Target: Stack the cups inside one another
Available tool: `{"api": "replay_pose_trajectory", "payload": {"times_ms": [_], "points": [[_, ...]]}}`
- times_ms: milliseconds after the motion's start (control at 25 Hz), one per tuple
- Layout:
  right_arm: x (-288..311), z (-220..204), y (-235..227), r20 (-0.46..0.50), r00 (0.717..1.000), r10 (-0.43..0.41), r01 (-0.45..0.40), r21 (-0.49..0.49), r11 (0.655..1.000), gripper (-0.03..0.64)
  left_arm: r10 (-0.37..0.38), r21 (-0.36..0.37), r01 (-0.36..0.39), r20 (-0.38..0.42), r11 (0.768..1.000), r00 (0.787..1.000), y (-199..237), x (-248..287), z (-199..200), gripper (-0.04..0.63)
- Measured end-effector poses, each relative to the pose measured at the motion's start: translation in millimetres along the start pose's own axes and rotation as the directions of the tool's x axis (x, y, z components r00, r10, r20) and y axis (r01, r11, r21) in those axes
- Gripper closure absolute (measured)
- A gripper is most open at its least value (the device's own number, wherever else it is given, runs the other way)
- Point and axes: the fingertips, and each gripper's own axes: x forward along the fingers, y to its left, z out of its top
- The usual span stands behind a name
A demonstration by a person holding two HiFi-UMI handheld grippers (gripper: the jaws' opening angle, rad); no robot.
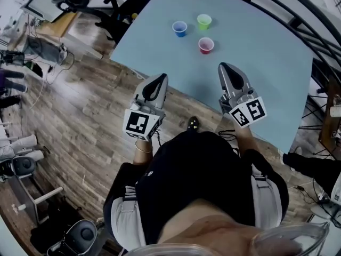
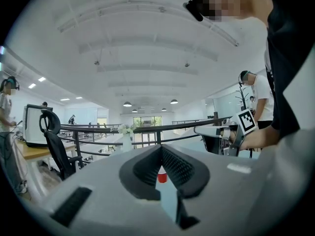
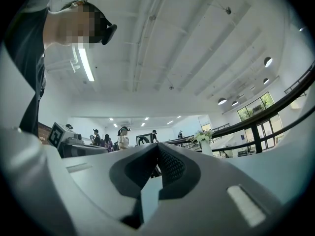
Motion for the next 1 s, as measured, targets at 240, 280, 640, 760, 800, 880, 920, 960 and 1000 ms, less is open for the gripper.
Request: {"api": "replay_pose_trajectory", "payload": {"times_ms": [240, 280, 640, 760, 800, 880, 920, 960, 1000], "points": [[4.9, -5.7, -24.8, 0.008, 0.999, -0.033, 0.033, 0.011, 0.999, 0.617, -0.020, 0.013, 0.020, -0.013, 1.000, 1.000, 7.7, 33.1, -5.3, 0.603], [6.2, -6.7, -27.3, 0.008, 0.999, -0.039, 0.039, 0.012, 0.999, 0.617, -0.027, 0.011, 0.027, -0.013, 1.000, 1.000, 9.2, 38.0, -5.8, 0.603], [29.4, -24.6, -53.4, -0.019, 0.994, -0.111, 0.110, -0.009, 0.994, 0.617, -0.142, 0.015, 0.143, -0.023, 0.990, 0.990, 31.4, 96.0, -12.2, 0.603], [36.0, -32.5, -64.4, -0.019, 0.987, -0.162, 0.161, -0.012, 0.987, 0.618, -0.188, 0.019, 0.188, -0.031, 0.982, 0.982, 41.4, 110.7, -13.5, 0.603], [37.8, -35.9, -67.7, -0.020, 0.984, -0.177, 0.177, -0.014, 0.984, 0.617, -0.200, 0.021, 0.200, -0.034, 0.979, 0.979, 44.8, 115.0, -14.6, 0.603], [42.4, -43.2, -74.0, -0.024, 0.979, -0.203, 0.203, -0.024, 0.979, 0.617, -0.220, 0.019, 0.221, -0.041, 0.975, 0.975, 52.5, 124.5, -18.0, 0.603], [45.0, -47.0, -77.3, -0.029, 0.976, -0.217, 0.216, -0.030, 0.976, 0.617, -0.232, 0.017, 0.233, -0.045, 0.972, 0.972, 56.3, 129.4, -19.9, 0.603], [47.5, -51.1, -80.8, -0.036, 0.972, -0.232, 0.231, -0.035, 0.972, 0.617, -0.245, 0.015, 0.246, -0.050, 0.969, 0.968, 59.9, 134.2, -21.8, 0.603], [50.3, -55.7, -84.6, -0.044, 0.968, -0.248, 0.247, -0.037, 0.968, 0.617, -0.256, 0.011, 0.257, -0.055, 0.966, 0.965, 64.0, 138.8, -23.5, 0.603]]}}
